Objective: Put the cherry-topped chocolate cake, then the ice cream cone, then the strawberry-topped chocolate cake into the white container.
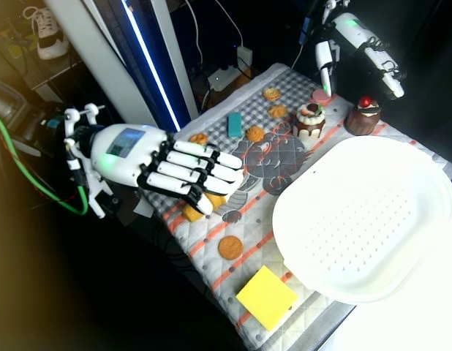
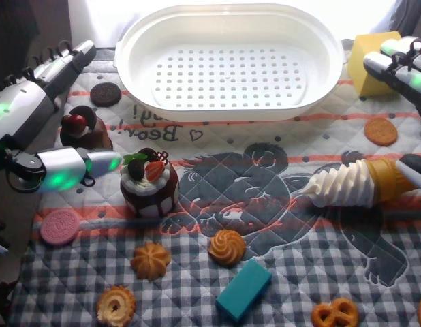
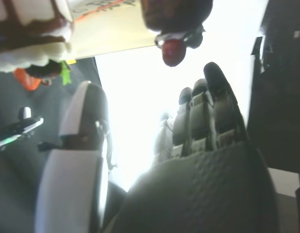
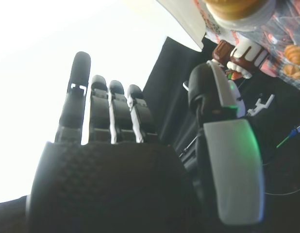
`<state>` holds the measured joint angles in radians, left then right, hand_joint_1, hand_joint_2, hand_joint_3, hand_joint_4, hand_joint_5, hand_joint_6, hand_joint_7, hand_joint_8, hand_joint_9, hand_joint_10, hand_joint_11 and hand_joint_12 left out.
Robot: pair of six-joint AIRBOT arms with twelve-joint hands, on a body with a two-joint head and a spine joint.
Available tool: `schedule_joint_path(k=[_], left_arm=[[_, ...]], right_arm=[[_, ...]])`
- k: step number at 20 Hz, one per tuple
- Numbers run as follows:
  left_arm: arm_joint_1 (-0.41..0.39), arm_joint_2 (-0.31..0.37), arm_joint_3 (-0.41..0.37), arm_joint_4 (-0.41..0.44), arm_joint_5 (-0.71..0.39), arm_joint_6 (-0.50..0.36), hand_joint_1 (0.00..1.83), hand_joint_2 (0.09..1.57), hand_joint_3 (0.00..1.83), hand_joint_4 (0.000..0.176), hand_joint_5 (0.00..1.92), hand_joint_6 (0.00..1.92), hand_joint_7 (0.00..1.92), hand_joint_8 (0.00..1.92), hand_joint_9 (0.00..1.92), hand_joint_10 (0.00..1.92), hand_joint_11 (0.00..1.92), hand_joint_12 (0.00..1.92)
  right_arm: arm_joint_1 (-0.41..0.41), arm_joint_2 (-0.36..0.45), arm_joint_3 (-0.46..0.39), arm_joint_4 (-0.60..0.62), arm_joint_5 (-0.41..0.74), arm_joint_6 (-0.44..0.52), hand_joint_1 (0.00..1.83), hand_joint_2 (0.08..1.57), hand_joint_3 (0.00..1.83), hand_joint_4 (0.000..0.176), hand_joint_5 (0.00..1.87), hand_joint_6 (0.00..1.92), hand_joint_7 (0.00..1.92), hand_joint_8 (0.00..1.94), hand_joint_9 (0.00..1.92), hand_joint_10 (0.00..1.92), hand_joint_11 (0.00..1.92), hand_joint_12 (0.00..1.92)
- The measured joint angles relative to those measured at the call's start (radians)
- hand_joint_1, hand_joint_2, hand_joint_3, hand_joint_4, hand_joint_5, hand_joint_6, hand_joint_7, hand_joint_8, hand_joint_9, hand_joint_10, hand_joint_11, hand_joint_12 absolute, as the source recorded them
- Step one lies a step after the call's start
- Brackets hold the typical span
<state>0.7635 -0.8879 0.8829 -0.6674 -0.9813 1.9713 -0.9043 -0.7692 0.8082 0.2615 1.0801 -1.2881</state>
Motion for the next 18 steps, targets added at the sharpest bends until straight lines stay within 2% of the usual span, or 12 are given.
schedule_joint_path(k=[2, 4, 6, 8, 9, 10, 11, 12, 13, 15, 16, 18], left_arm=[[0.000, 0.000, 0.000, 0.000, 0.001, 0.000, 0.89, 1.10, 0.00, 0.154, 0.00, 0.00, 0.00, 0.00, 0.00, 0.00, 0.00, 0.13], [0.000, 0.000, 0.008, -0.008, 0.004, 0.000, 0.90, 1.11, 0.00, 0.140, 0.00, 0.00, 0.00, 0.00, 0.00, 0.00, 0.00, 0.00], [0.000, 0.000, 0.027, -0.038, 0.015, 0.000, 0.91, 1.11, 0.00, 0.109, 0.00, 0.00, 0.00, 0.00, 0.00, 0.00, 0.00, 0.00], [0.000, -0.002, 0.040, -0.067, 0.027, 0.000, 0.94, 1.11, 0.00, 0.073, 0.00, 0.00, 0.00, 0.00, 0.00, 0.00, 0.05, 0.03], [0.000, -0.014, 0.057, -0.075, 0.035, 0.000, 0.94, 1.10, 0.01, 0.067, 0.00, 0.00, 0.00, 0.00, 0.00, 0.00, 0.01, 0.77], [-0.003, -0.026, 0.075, -0.084, 0.055, 0.000, 0.97, 1.09, 0.00, 0.055, 0.00, 0.00, 0.00, 0.00, 0.00, 0.00, 0.00, 1.03], [-0.007, -0.036, 0.088, -0.101, 0.073, 0.000, 0.99, 1.09, 0.00, 0.049, 0.01, 0.00, 0.00, 0.00, 0.00, 0.00, 0.00, 0.91], [-0.014, -0.052, 0.111, -0.120, 0.109, 0.002, 0.99, 1.08, 0.00, 0.061, 0.02, 0.00, 0.00, 0.00, 0.00, 0.00, 0.00, 1.08], [-0.018, -0.061, 0.121, -0.121, 0.129, 0.002, 0.92, 1.07, 0.00, 0.078, 0.02, 0.00, 0.00, 0.00, 0.00, 0.00, 0.00, 1.00], [-0.027, -0.082, 0.146, -0.135, 0.158, 0.003, 0.91, 1.08, 0.00, 0.054, 0.02, 0.00, 0.00, 0.00, 0.00, 0.00, 0.00, 0.76], [-0.033, -0.091, 0.159, -0.143, 0.176, 0.003, 0.93, 1.09, 0.00, 0.054, 0.01, 0.00, 0.00, 0.00, 0.00, 0.00, 0.00, 0.94], [-0.047, -0.108, 0.188, -0.156, 0.205, 0.003, 1.06, 1.10, 0.00, 0.014, 0.04, 0.01, 0.00, 0.00, 0.05, 0.01, 0.00, 1.11]], right_arm=[[-0.005, 0.000, 0.000, -0.002, 0.001, 0.000, 0.73, 1.20, 0.04, 0.000, 0.00, 0.00, 0.00, 0.00, 0.00, 0.15, 0.00, 1.74], [-0.005, 0.000, -0.001, 0.000, 0.005, 0.000, 0.73, 1.20, 0.03, 0.000, 0.00, 0.00, 0.00, 0.00, 0.00, 0.15, 0.00, 1.73], [-0.005, 0.001, -0.005, 0.002, 0.008, 0.000, 0.73, 1.22, 0.01, 0.000, 0.00, 0.00, 0.00, 0.00, 0.00, 0.13, 0.00, 1.63], [-0.005, 0.001, -0.009, 0.001, 0.008, 0.000, 0.70, 1.22, 0.01, 0.000, 0.00, 0.00, 0.00, 0.00, 0.00, 0.13, 0.00, 1.58], [-0.005, 0.001, -0.011, 0.000, 0.010, 0.000, 0.69, 1.23, 0.00, 0.000, 0.00, 0.00, 0.00, 0.00, 0.00, 0.12, 0.00, 1.52], [-0.005, 0.001, -0.012, -0.001, 0.012, 0.000, 0.69, 1.23, 0.00, 0.000, 0.00, 0.00, 0.00, 0.00, 0.00, 0.15, 0.00, 1.53], [-0.005, 0.001, -0.014, -0.002, 0.015, 0.000, 0.68, 1.23, 0.00, 0.000, 0.00, 0.00, 0.00, 0.00, 0.00, 0.20, 0.00, 1.56], [-0.013, 0.002, -0.014, -0.001, 0.018, 0.000, 0.71, 1.23, 0.00, 0.000, 0.00, 0.00, 0.00, 0.00, 0.00, 0.26, 0.00, 1.57], [-0.016, 0.002, -0.014, 0.003, 0.017, 0.000, 0.71, 1.23, 0.00, 0.000, 0.00, 0.00, 0.00, 0.00, 0.00, 0.28, 0.00, 1.53], [-0.016, 0.002, -0.014, 0.008, 0.014, 0.000, 0.70, 1.24, 0.00, 0.000, 0.00, 0.00, 0.00, 0.00, 0.00, 0.23, 0.00, 1.50], [-0.016, 0.002, -0.014, 0.007, 0.016, 0.000, 0.70, 1.24, 0.00, 0.000, 0.00, 0.00, 0.00, 0.00, 0.00, 0.21, 0.00, 1.45], [-0.020, 0.002, -0.014, 0.007, 0.016, 0.000, 0.71, 1.25, 0.00, 0.000, 0.00, 0.00, 0.00, 0.00, 0.00, 0.18, 0.00, 1.44]])
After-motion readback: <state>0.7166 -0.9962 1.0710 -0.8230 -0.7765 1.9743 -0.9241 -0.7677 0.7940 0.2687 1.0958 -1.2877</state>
